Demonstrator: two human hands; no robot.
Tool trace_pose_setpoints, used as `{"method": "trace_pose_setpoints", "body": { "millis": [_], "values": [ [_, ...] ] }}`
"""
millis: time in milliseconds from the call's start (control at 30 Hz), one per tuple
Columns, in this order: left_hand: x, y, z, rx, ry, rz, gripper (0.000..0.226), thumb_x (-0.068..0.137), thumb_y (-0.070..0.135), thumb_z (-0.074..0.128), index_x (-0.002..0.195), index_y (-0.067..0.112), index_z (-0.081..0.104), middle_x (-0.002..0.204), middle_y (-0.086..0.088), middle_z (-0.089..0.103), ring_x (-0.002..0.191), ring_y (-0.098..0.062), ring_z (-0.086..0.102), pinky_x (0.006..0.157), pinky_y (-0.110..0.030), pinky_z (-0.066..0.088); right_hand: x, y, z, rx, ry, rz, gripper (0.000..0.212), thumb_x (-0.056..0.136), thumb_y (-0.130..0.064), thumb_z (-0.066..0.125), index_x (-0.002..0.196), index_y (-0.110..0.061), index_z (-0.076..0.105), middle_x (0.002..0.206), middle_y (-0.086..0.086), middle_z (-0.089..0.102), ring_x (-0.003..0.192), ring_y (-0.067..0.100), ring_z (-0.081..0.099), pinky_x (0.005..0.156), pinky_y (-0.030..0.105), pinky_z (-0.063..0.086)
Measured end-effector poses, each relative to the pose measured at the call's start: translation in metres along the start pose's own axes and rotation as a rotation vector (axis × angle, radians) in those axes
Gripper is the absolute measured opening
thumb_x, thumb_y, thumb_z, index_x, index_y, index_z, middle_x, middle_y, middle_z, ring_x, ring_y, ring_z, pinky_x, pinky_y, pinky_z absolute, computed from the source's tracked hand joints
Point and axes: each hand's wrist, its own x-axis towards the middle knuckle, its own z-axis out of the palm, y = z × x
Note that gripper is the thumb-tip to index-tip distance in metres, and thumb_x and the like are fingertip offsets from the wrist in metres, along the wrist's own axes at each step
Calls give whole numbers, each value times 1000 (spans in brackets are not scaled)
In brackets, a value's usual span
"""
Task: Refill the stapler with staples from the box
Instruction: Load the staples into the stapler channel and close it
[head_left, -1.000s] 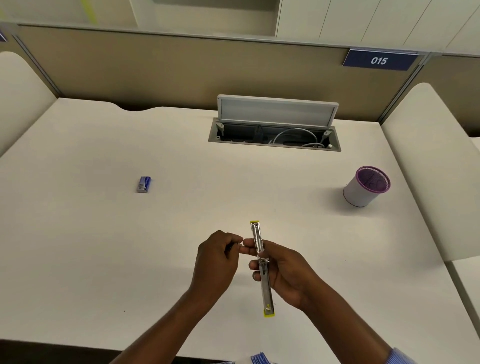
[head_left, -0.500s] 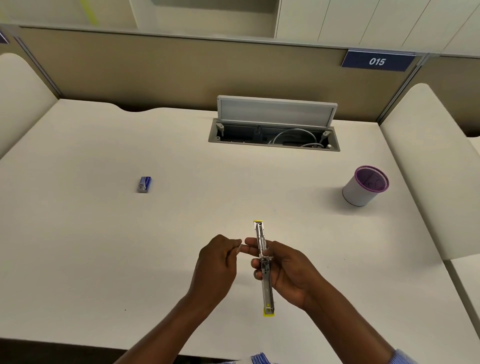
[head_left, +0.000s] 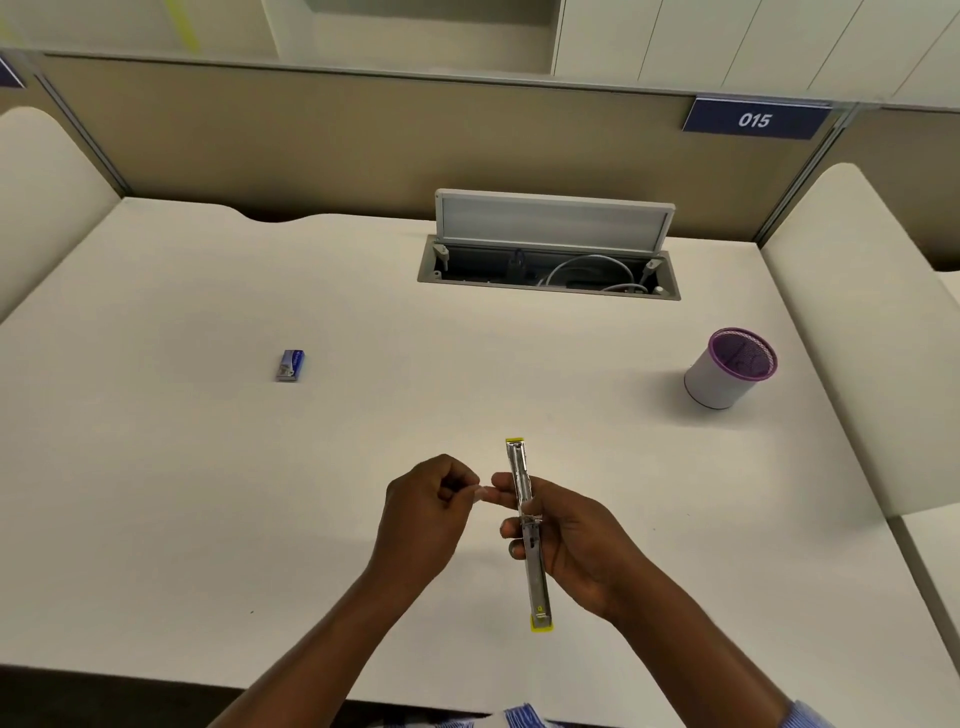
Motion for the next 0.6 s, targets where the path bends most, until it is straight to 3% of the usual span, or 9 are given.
{"method": "trace_pose_setpoints", "body": {
  "millis": [67,233,433,600],
  "values": [
    [2,9,-4,-27,-8,3,8,85,15,77,80,19,71,71,6,71,70,-11,68,69,-26,55,-1,1,0,-55,26,-15,34,98,-3,45,125,-1,66,126,20,71,72,22,64,66,34,50],
    [6,29,-9,-27,-74,94,9,86,12,73,82,20,72,76,7,74,71,-10,69,70,-26,56,-3,5,1,-150,47,-35,37,97,0,45,127,-7,65,127,20,69,74,22,65,66,34,50],
    [5,38,2,-25,-85,162,12,85,5,71,80,15,75,77,12,72,74,3,66,67,-6,44,-6,8,0,-170,31,-28,36,94,0,46,121,-11,68,122,18,71,75,22,67,67,35,52],
    [2,33,11,-20,-64,152,9,85,7,71,82,14,75,82,7,73,82,-1,68,75,-17,51,-10,8,0,-174,30,-24,34,95,0,45,117,-10,69,104,7,77,72,20,67,64,33,53]
  ]
}}
